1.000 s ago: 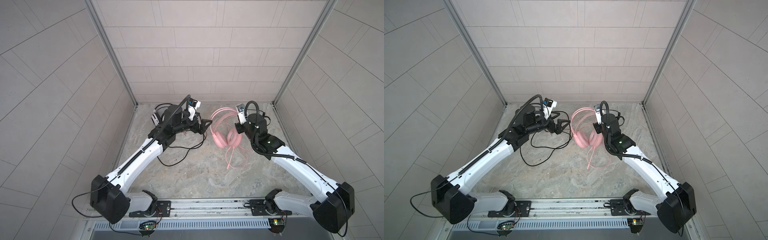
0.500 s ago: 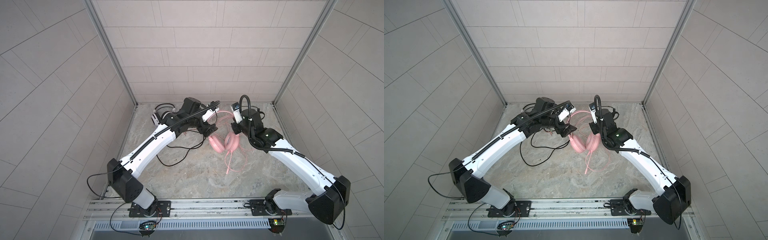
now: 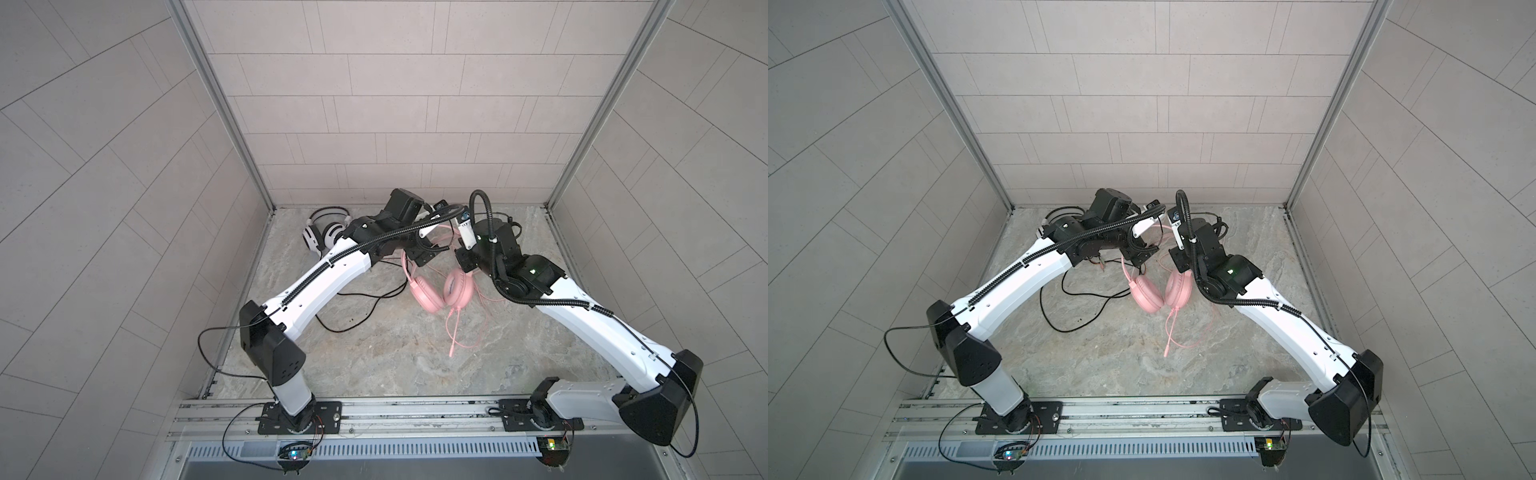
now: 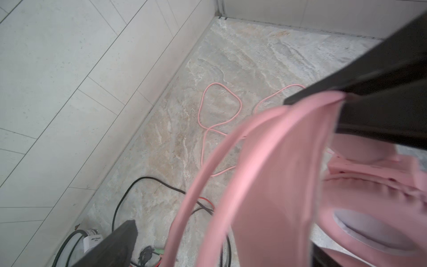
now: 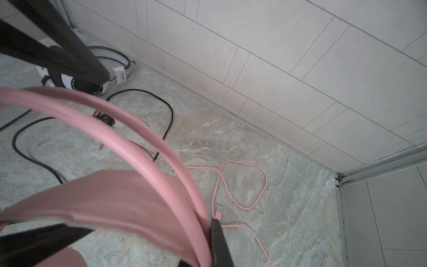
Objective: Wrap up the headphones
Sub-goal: 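Lift the pink headset with the right gripper toward the left gripper, then grasp the pink headband with the left gripper while the right gripper releases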
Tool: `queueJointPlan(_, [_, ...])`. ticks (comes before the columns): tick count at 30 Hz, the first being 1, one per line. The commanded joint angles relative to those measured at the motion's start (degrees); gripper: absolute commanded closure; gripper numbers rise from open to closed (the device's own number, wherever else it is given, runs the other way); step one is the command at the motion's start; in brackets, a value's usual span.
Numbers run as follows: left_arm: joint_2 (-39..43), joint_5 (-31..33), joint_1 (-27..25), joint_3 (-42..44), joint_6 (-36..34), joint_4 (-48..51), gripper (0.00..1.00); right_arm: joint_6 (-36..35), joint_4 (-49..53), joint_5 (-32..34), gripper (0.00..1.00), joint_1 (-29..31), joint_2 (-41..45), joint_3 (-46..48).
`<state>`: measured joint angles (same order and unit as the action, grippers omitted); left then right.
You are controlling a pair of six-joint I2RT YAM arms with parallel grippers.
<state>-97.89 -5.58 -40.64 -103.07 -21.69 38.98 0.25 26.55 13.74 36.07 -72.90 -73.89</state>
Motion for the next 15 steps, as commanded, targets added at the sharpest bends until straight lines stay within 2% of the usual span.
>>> queueJointPlan(1, [-1.3,4.5,-0.2,-2.8,0.2,1.0,0.00,1.4,-1.3,-0.9,1.00,2.1,0.4,-1.7])
queueJointPlan(6, [-0.6,5.9,-0.2,-1.8,0.4,-1.3,0.00,2.7,-1.8,-6.1,1.00,2.4,1.0,-1.2])
queueJointPlan(9, [0.4,6.4,-0.2,0.6,0.3,-3.0,0.01,3.5,-3.2,-6.8,1.00,2.4,2.4,0.1])
queueJointPlan(11, [0.8,6.8,-0.1,1.6,-0.2,-3.5,0.06,3.9,-3.7,-7.4,1.00,2.4,3.3,0.4])
queueJointPlan(15, [1.3,8.3,-0.1,3.8,-0.3,-4.8,0.27,4.7,-5.5,-9.2,1.00,2.4,4.8,1.9])
